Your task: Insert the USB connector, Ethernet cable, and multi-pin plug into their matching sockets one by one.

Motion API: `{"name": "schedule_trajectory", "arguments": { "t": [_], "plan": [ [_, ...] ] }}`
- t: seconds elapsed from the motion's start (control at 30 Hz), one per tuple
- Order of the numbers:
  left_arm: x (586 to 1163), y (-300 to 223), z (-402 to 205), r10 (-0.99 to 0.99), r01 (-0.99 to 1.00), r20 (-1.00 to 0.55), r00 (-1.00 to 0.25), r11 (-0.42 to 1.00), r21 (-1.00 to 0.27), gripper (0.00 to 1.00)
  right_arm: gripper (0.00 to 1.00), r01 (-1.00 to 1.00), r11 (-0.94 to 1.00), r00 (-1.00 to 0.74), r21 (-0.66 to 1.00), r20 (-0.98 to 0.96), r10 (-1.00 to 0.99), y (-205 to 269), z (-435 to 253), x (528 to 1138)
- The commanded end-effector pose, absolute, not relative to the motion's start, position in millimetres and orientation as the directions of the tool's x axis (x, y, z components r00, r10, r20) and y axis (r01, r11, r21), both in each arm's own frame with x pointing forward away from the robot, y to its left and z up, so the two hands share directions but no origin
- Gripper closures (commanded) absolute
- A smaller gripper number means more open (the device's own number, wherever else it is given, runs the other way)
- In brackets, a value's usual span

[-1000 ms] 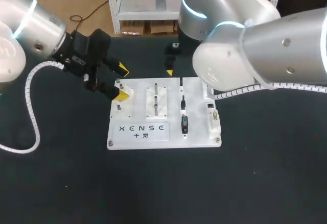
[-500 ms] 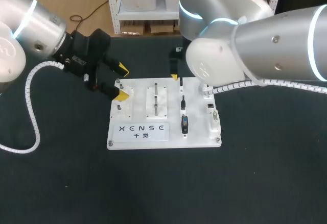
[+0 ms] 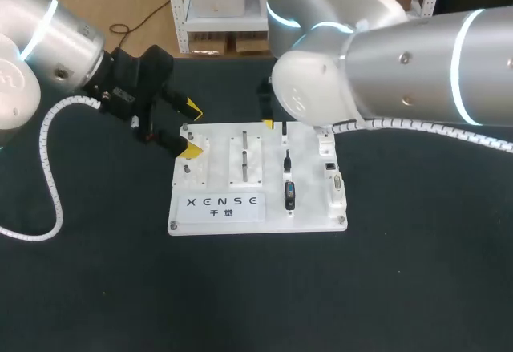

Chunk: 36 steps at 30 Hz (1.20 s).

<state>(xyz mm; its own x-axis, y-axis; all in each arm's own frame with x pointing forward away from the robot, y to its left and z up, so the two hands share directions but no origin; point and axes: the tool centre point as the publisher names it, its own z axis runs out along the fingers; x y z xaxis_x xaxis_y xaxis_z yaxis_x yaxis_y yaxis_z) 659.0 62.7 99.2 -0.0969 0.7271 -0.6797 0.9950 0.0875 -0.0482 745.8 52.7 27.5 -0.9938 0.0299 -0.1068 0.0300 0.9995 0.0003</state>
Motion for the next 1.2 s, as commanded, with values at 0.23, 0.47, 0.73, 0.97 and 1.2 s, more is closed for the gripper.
{"name": "schedule_trajectory", "arguments": {
  "t": [0.23, 0.47, 0.73, 0.97, 1.2],
  "plan": [
    [660.2, 62.3, 99.2, 0.73, 0.995, -0.677, -0.097, 0.086, -0.051, 0.0, 0.55, 0.024, 0.999, -0.996, -0.024, -0.091, 0.022, 59.4, 22.4, 746.7],
    [660.2, 62.3, 99.2, 0.73, 0.995, -0.677, -0.097, 0.086, -0.051, 0.0, 0.66, 0.015, 1.0, -0.996, -0.025, -0.088, 0.013, 62.2, 20.6, 746.5],
    [660.2, 62.3, 99.2, 0.73, 0.995, -0.677, -0.097, 0.086, -0.051, 0.0, 0.83, 0.011, 1.0, -0.996, -0.029, -0.087, 0.009, 62.2, 18.3, 745.8],
    [660.2, 62.3, 99.2, 0.73, 0.995, -0.677, -0.097, 0.086, -0.051, 0.0, 1.0, 0.006, 1.0, -0.996, -0.027, -0.091, 0.004, 62.5, 18.0, 746.4],
    [660.2, 62.3, 99.2, 0.73, 0.995, -0.677, -0.097, 0.086, -0.051, 0.0, 1.0, -0.005, 1.0, -0.994, -0.029, -0.113, -0.009, 63.7, 23.9, 747.4]
  ]
}}
